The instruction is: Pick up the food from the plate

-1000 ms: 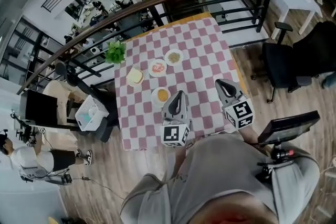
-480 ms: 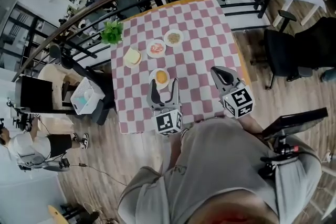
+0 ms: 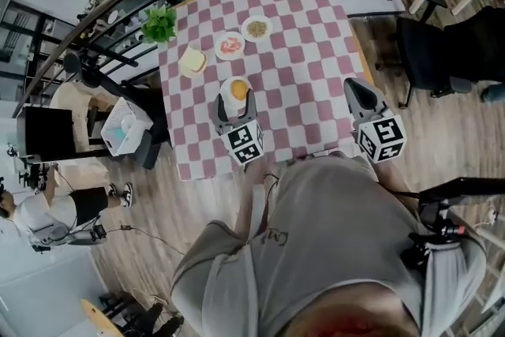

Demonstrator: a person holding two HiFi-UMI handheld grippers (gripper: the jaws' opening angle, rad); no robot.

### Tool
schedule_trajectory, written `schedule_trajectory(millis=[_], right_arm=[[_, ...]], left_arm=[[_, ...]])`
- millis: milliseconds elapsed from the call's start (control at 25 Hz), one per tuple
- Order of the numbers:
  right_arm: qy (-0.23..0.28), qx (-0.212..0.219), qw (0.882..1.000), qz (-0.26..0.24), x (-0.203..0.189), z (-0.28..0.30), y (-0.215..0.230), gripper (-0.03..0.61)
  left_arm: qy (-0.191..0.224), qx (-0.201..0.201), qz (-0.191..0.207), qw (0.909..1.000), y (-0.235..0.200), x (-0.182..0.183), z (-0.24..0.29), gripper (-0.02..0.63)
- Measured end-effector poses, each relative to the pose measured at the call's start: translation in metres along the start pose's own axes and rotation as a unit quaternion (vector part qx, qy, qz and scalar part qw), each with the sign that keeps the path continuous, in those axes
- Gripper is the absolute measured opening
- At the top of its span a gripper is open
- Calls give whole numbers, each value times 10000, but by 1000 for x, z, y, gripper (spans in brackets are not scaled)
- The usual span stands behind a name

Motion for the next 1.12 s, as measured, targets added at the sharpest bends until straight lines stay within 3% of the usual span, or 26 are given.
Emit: schedule_trajectory(millis=[280, 440, 760, 1120], right_arm=[[-44, -526, 9986, 64, -6, -28, 9, 17], [-37, -861, 9963, 43, -7, -46, 15, 17], [-71, -1644, 9862, 161, -13, -81, 35, 17], [-116, -1996, 9795, 233, -17, -88, 39, 17]], left_arm=[[-1198, -205, -158, 9925, -4, -62, 59, 341], [-1626, -225, -610, 9846, -5, -97, 94, 341], [-2365, -219, -806, 9680, -5, -157, 152, 341], [-3424, -554, -756, 9348, -8, -202, 199, 349]])
Point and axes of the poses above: the fingertips, and each gripper's own axes: z forward along the fingers, y to its right, x out of its top, the point moved 10 cm from there along -z, backward along the fingers, and after that the axes turned 15 degrees about z, right-handed, at the moved point
